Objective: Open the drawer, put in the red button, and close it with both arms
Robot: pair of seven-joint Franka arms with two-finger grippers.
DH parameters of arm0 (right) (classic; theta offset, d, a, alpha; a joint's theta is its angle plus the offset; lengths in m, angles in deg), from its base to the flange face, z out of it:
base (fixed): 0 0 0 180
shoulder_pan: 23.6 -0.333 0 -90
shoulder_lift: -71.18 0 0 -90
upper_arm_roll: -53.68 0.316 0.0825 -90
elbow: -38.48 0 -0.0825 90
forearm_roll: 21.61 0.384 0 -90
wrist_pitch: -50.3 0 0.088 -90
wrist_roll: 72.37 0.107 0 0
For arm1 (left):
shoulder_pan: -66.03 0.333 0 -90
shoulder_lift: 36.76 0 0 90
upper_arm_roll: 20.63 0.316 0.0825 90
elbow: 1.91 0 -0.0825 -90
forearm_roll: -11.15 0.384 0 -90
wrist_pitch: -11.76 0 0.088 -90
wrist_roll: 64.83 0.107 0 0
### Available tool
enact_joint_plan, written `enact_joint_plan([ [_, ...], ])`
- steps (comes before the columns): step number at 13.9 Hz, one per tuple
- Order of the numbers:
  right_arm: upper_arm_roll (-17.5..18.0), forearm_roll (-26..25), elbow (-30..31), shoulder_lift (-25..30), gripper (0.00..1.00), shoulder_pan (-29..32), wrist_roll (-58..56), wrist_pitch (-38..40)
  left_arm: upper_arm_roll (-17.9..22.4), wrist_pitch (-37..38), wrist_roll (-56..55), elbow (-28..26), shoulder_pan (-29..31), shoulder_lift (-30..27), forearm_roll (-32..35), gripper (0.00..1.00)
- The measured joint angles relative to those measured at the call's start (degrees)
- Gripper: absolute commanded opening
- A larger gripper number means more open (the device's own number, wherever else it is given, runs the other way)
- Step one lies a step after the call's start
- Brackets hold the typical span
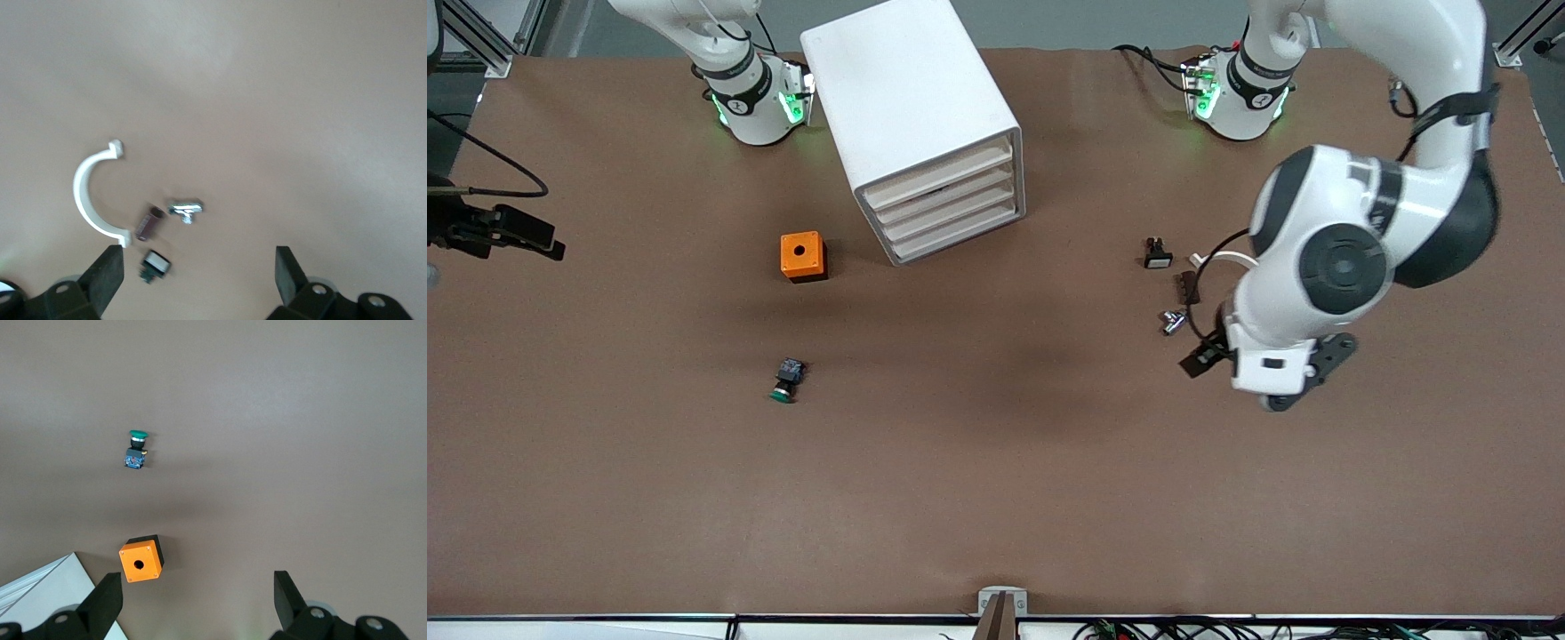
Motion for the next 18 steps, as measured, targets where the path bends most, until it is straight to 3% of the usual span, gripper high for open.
enact_joint_plan([
  [3, 0.27, 0.00, 4.37, 3.11, 1.00, -0.03, -0.81, -2.38, -0.05, 1.54, 8.52, -0.04, 4.17, -3.23, 0.01, 1.00],
  [9, 0.27, -0.18, 7.53, 5.04, 1.00, -0.03, -3.59, -5.12, -0.05, 3.76, 19.05, -0.64, 7.89, -9.04, 0.01, 1.00],
  [18, 0.28, -1.65, 8.22, 5.76, 1.00, -0.03, -4.07, -5.89, 0.91, 4.18, 36.21, -10.54, 12.19, -19.95, 0.01, 1.00],
])
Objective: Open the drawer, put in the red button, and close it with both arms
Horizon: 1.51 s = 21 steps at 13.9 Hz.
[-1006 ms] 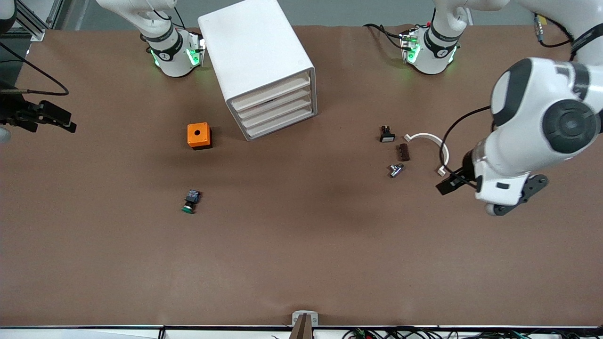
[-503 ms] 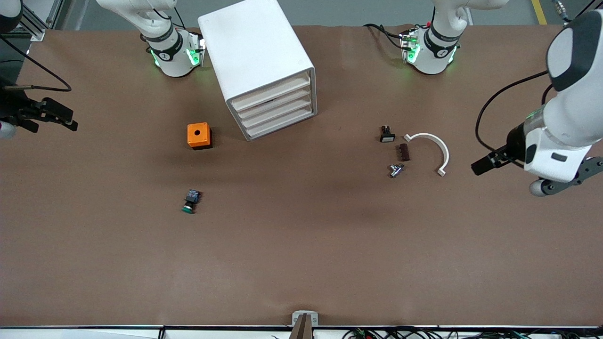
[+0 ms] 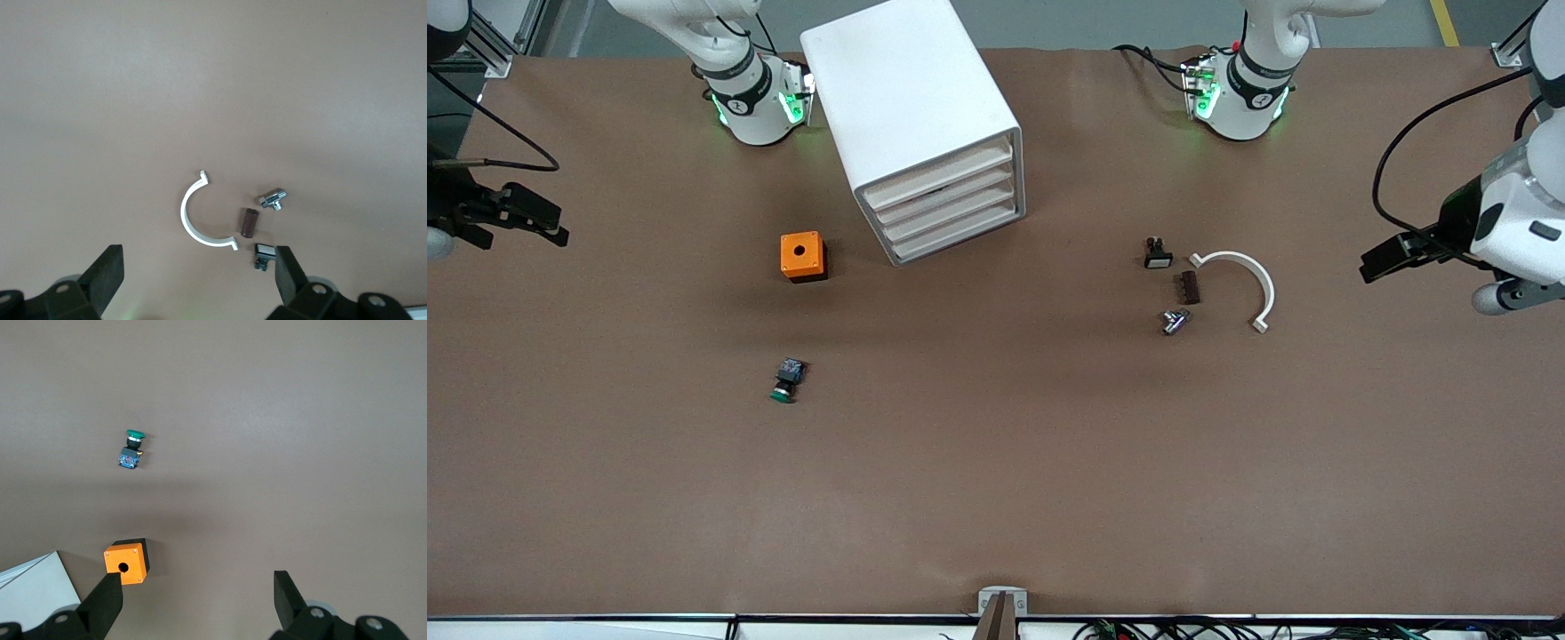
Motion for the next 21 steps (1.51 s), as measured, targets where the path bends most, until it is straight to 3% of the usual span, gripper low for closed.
enact_joint_plan([
  [4, 0.04, 0.00, 0.00, 0.08, 1.00, 0.00, -0.01, -0.25, -1.77, 0.00, 5.98, -0.81, 3.64, -1.25, 0.00, 1.00],
  [9, 0.09, 0.00, 0.00, 0.17, 1.00, 0.00, -0.02, -0.30, -7.29, 0.01, 6.70, -3.81, 8.13, -4.15, 0.00, 1.00],
  [21, 0.10, 0.00, 0.00, 0.19, 1.00, 0.00, -0.02, -0.31, -11.31, 0.01, 6.83, -9.60, 8.37, -9.93, 1.38, 1.00],
])
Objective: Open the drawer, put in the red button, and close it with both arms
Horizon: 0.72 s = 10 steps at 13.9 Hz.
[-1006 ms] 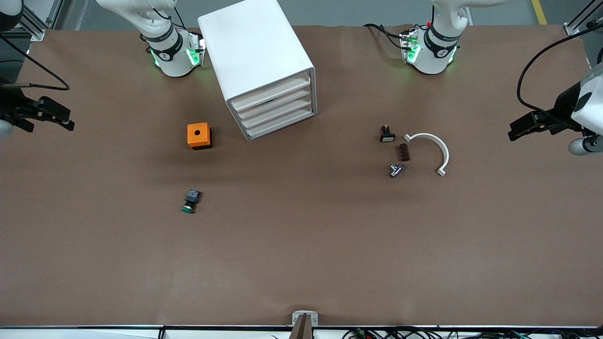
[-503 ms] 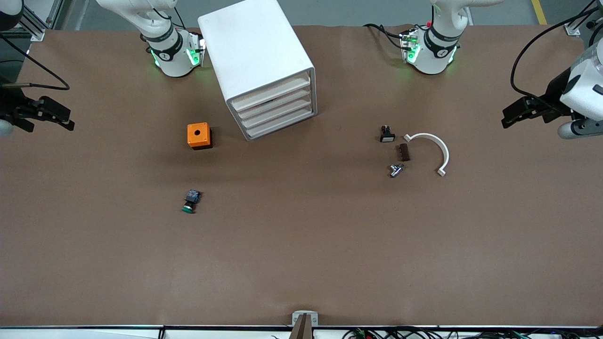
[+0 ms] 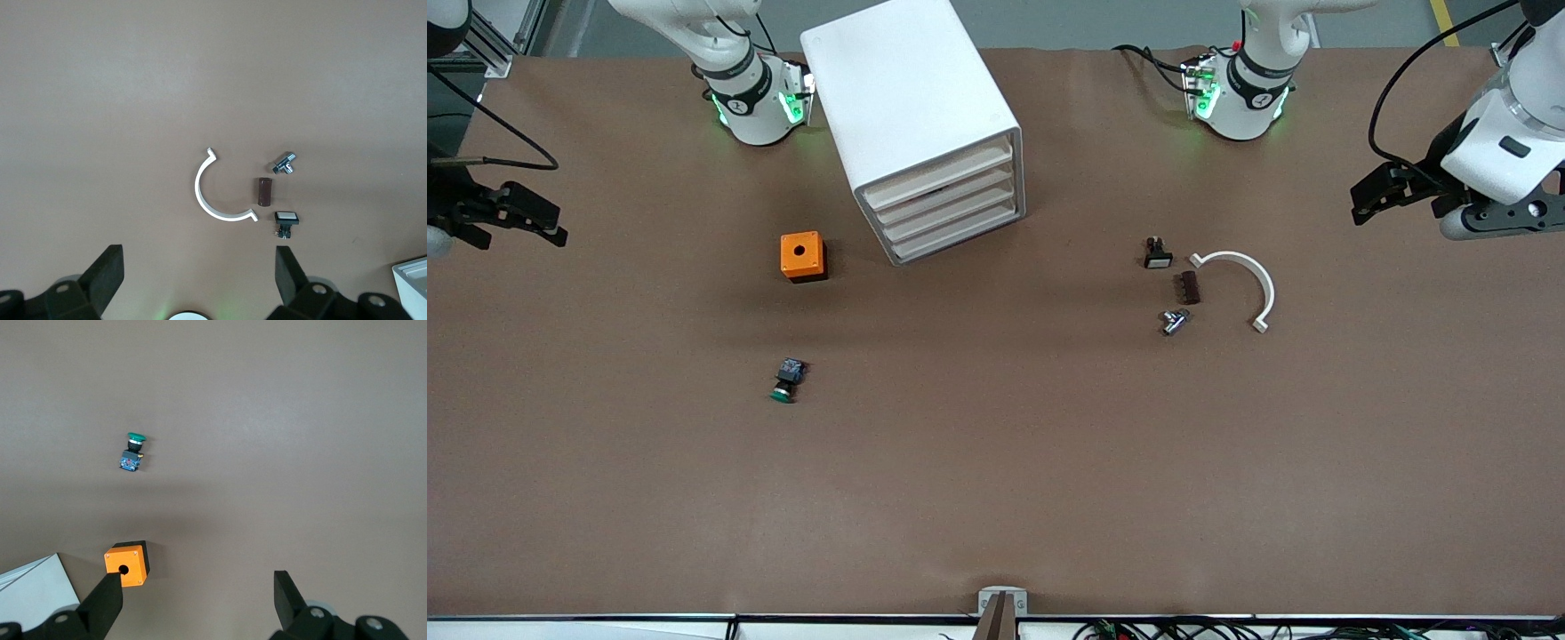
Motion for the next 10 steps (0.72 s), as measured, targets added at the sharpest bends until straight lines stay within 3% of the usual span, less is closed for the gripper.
enact_joint_plan([
  [10, 0.18, 0.00, 0.00, 0.00, 1.00, -0.01, -0.01, 0.00, 0.09, 0.74, 2.22, 0.13, 0.03, -1.95, 0.00, 1.00],
])
